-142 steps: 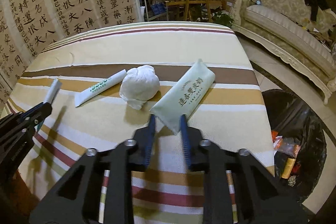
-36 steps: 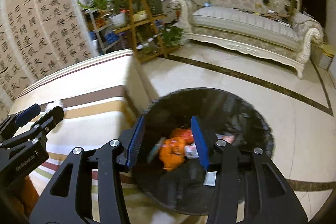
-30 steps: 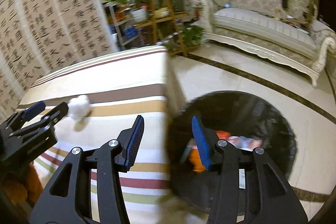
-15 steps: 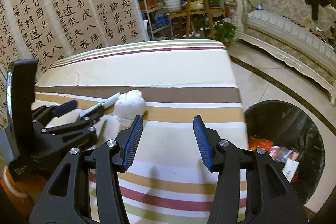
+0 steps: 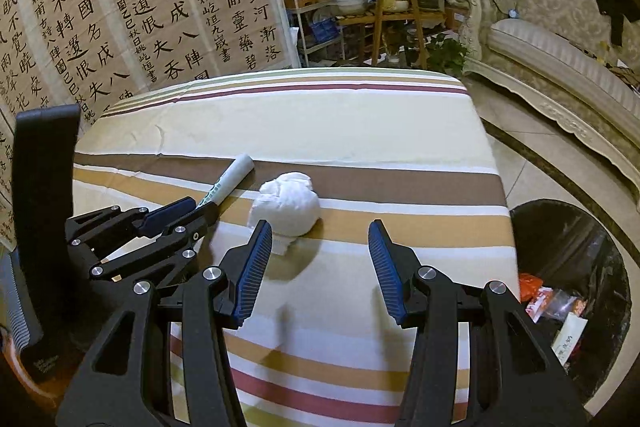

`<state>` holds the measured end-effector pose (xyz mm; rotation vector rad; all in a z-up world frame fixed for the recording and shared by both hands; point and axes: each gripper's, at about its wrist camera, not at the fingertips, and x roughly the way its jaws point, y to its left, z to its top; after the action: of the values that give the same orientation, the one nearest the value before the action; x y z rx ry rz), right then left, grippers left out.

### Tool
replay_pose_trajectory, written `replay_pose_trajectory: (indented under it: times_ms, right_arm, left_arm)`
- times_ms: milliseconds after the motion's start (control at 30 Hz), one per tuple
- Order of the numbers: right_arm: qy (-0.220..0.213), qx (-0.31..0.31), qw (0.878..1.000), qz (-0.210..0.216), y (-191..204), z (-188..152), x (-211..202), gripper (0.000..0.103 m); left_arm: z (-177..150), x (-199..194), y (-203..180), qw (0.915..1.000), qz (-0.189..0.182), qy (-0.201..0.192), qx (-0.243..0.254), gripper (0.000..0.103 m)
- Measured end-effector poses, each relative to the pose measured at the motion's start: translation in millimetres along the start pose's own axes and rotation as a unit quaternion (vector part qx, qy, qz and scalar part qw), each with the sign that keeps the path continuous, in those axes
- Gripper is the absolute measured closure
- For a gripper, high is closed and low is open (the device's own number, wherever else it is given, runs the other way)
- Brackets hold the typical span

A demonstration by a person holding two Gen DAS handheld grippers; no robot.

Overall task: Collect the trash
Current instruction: 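Grasp the white green-print tube with the left tool while the right tool grasps the tissue ball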

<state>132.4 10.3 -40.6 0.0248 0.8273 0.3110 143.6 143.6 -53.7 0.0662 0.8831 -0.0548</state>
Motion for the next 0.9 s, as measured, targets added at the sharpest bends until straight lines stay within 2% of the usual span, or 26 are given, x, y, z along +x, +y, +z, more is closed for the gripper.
replay_pose_trajectory:
  times_ms: [300,467,500,533,567,667,900]
  right_arm:
    - [0.011,-0.01,1.0,0.01,14.2,11.4,19.0,0.053]
    - [0.025,-0.013,1.0,0.002,19.1,14.2,34.2,0.054]
    - [0.028,-0.014,1.0,0.0,19.6,14.1,36.2,0.056]
    - [0.031,-0.014,0.999,0.001,19.6,13.5,38.0,0.065]
    - [0.034,-0.014,0.999,0.002,20.1,12.8,39.0,0.066]
    - [0.029,-0.02,0.999,-0.001,20.9,10.2,34.1,0.07]
    - [-0.001,0.001,1.0,-0.012,-5.1,0.2,-3.9,0.07]
  left_arm:
    - [-0.7,-8.9,14.5,0.9993,0.016,-0.014,-0.03,0.088]
    - [-1.9,-17.1,20.9,0.9982,0.03,-0.026,-0.044,0.088]
    - [-3.7,-18.8,20.1,0.998,0.032,-0.027,-0.047,0.088]
    - [-4.5,-20.5,20.8,0.9978,0.033,-0.029,-0.05,0.088]
    - [-4.9,-21.3,21.1,0.9977,0.033,-0.03,-0.051,0.088]
    - [-5.3,-24.9,19.0,0.9975,0.032,-0.032,-0.055,0.088]
    - [-8.3,-43.9,3.0,0.9972,0.015,-0.05,-0.052,0.088]
